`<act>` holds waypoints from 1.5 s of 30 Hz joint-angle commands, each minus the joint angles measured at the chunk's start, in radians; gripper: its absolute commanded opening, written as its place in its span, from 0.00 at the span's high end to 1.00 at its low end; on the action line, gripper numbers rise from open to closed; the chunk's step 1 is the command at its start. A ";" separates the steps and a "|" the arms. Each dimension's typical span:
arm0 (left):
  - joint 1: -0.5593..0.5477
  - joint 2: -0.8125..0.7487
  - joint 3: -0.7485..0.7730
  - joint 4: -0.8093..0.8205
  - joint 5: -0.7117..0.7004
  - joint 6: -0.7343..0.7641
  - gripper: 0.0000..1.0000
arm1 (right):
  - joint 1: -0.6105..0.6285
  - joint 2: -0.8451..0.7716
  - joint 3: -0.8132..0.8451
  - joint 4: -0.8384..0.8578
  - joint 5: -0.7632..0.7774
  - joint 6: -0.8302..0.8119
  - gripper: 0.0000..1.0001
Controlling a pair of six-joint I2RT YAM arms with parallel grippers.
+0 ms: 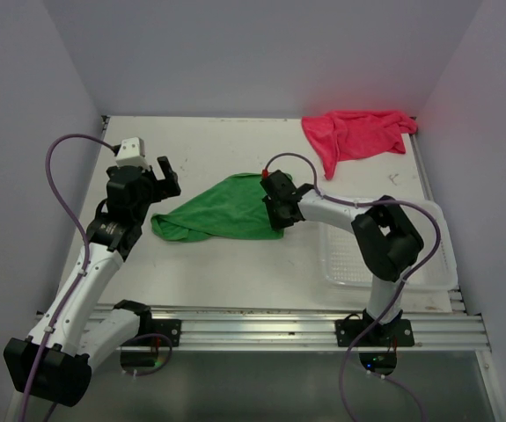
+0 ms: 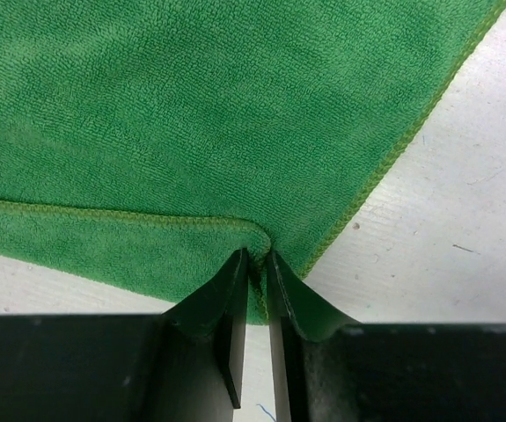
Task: Roll the towels
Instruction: Flatten the towel
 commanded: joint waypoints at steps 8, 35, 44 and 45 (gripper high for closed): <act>-0.005 0.000 0.041 0.026 0.011 0.012 0.00 | -0.002 -0.123 0.026 -0.035 0.043 -0.015 1.00; -0.008 -0.020 -0.316 0.035 0.267 -0.318 0.13 | -0.163 -0.075 0.233 -0.085 0.036 -0.014 1.00; -0.014 0.000 -0.461 0.170 0.345 -0.471 0.21 | -0.166 -0.052 0.238 -0.070 0.010 -0.009 1.00; -0.014 0.005 -0.473 0.187 0.357 -0.489 0.21 | -0.166 -0.052 0.238 -0.068 0.005 -0.006 1.00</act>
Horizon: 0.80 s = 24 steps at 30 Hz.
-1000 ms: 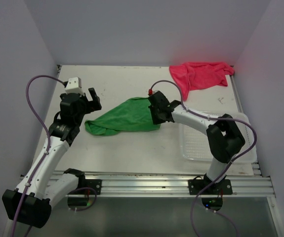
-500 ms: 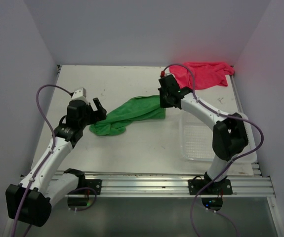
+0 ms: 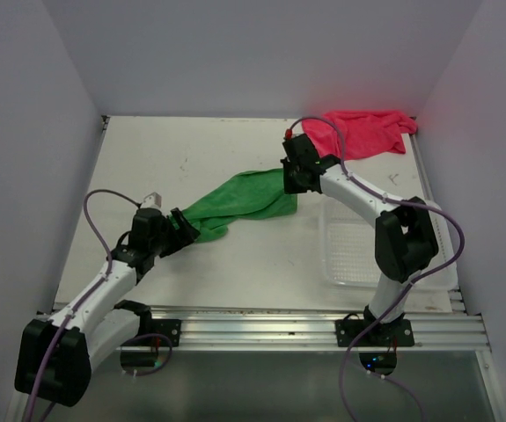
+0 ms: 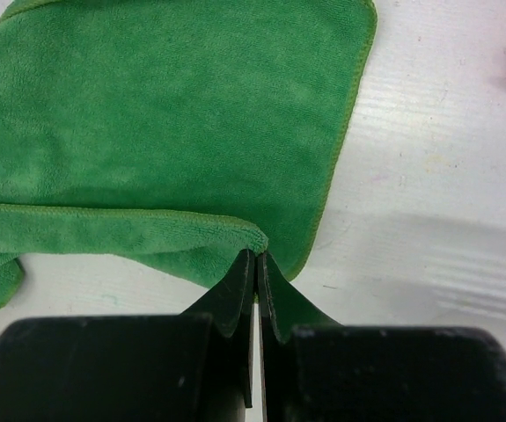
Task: Roll the towels
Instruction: Flatten the towel
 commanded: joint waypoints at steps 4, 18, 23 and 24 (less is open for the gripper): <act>-0.014 0.037 -0.102 0.252 0.088 -0.186 0.22 | -0.010 0.008 0.027 0.033 -0.032 0.008 1.00; -0.019 0.083 -0.142 0.365 0.011 -0.281 0.31 | -0.018 0.002 -0.008 0.056 -0.048 0.008 1.00; -0.019 0.121 -0.148 0.389 0.002 -0.287 0.36 | -0.020 0.001 -0.010 0.060 -0.050 0.007 1.00; -0.020 0.121 -0.154 0.399 0.000 -0.289 0.36 | -0.020 0.001 -0.011 0.061 -0.050 0.007 1.00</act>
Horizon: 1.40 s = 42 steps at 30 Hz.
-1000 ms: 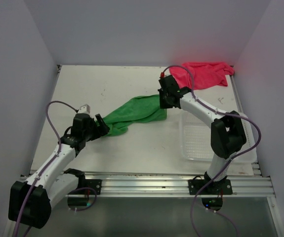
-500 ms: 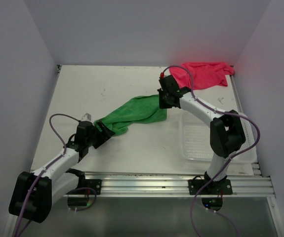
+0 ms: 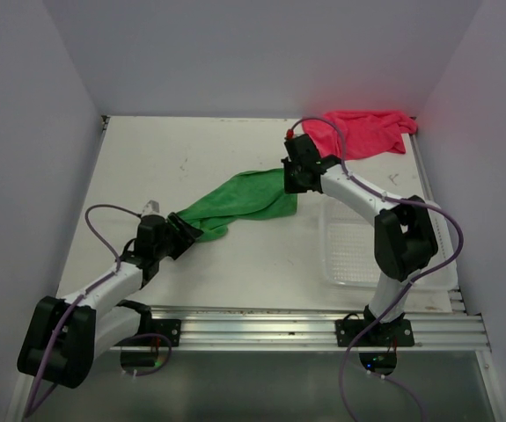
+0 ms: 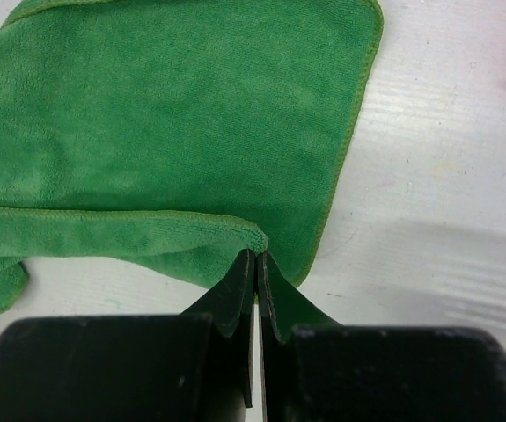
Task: Roll the towels
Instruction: Flatten the towel
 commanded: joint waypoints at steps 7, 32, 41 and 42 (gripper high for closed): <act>-0.008 -0.016 -0.021 0.081 -0.071 -0.008 0.45 | -0.009 -0.007 -0.011 0.039 -0.019 0.003 1.00; -0.008 0.010 0.006 0.053 -0.198 0.084 0.57 | -0.014 -0.016 -0.033 0.048 -0.024 0.003 1.00; -0.008 0.010 -0.001 0.082 -0.177 0.061 0.40 | -0.014 -0.014 -0.033 0.053 -0.028 0.004 1.00; -0.008 0.009 -0.004 0.090 -0.171 0.048 0.39 | -0.014 -0.016 -0.034 0.053 -0.028 0.004 1.00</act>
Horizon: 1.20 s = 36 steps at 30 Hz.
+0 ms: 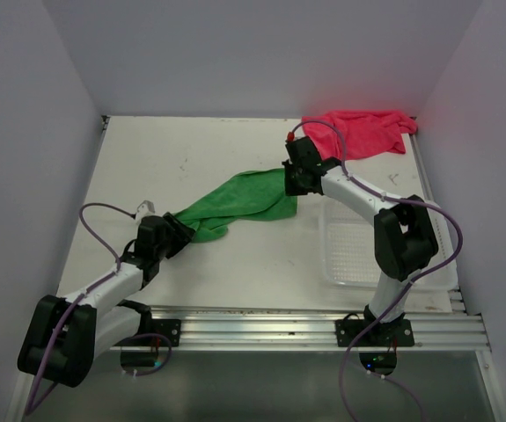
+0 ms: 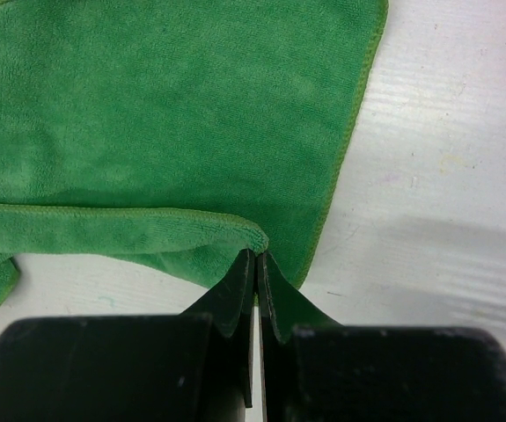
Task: Roll the towels
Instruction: Flatten the towel
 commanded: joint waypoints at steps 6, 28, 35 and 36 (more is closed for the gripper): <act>-0.007 0.017 0.021 0.101 0.016 -0.033 0.39 | -0.005 -0.014 -0.003 0.035 -0.014 0.003 1.00; -0.007 0.057 0.018 0.130 -0.020 -0.001 0.75 | -0.010 -0.011 -0.014 0.044 -0.029 0.004 1.00; -0.007 0.081 0.020 0.129 -0.016 0.002 0.93 | -0.010 -0.014 -0.019 0.043 -0.031 0.003 1.00; -0.007 0.083 0.020 0.129 -0.011 0.004 0.95 | -0.010 -0.014 -0.020 0.041 -0.028 0.003 1.00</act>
